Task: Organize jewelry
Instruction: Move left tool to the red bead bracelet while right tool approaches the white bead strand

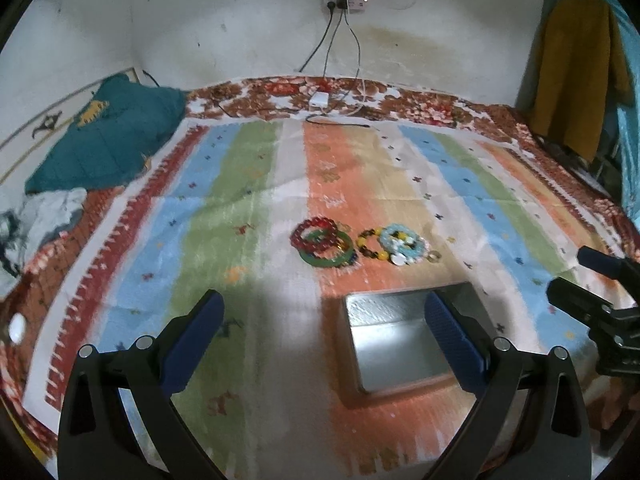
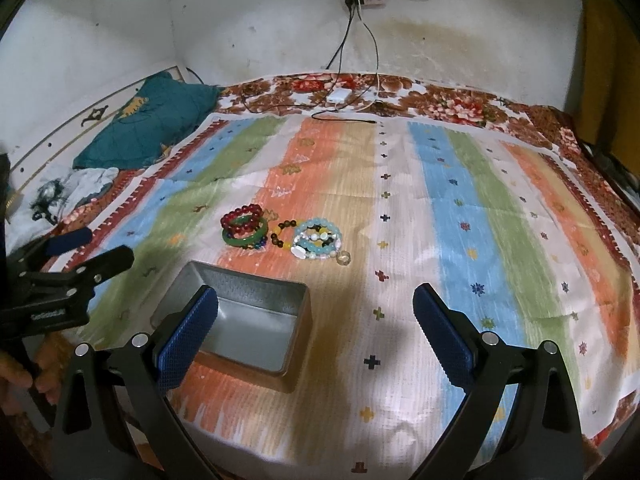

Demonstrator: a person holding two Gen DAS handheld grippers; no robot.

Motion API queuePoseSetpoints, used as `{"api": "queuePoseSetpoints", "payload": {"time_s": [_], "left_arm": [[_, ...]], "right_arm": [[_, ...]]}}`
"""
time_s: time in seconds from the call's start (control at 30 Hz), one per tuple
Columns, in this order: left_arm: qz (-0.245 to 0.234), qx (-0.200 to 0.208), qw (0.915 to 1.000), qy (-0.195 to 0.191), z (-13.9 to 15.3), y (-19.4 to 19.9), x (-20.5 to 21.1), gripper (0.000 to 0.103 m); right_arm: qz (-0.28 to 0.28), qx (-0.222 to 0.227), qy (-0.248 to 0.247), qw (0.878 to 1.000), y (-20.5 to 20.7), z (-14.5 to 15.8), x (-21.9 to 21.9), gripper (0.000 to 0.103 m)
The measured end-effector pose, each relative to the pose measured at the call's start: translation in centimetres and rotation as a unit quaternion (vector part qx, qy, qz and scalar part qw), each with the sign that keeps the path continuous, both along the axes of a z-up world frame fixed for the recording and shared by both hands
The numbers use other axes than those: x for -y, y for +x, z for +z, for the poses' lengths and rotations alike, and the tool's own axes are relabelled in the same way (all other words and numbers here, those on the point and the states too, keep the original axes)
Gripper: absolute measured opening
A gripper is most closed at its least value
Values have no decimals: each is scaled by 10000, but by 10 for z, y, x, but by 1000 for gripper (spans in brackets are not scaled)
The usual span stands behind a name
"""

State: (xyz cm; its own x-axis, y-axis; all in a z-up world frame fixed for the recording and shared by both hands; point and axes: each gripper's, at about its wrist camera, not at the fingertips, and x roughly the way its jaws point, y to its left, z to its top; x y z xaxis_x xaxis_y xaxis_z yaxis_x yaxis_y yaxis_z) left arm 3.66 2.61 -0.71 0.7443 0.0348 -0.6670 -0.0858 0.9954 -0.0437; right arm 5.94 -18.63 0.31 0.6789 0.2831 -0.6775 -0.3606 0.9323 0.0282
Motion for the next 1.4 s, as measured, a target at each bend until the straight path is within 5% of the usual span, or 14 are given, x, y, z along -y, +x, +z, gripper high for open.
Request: {"api": "queuePoseSetpoints", "payload": {"time_s": [0.33, 0.6, 1.4], "left_arm": [[-31, -71, 9999, 114, 1, 21, -4, 98], [107, -296, 9994, -161, -6, 42, -19, 98], [356, -531, 9976, -264, -12, 93, -41, 98]], "right_arm": [[144, -89, -150, 9997, 18, 1, -13, 99], [138, -36, -260, 9996, 34, 2, -19, 99], [241, -826, -101, 9962, 81, -16, -27, 99]]}}
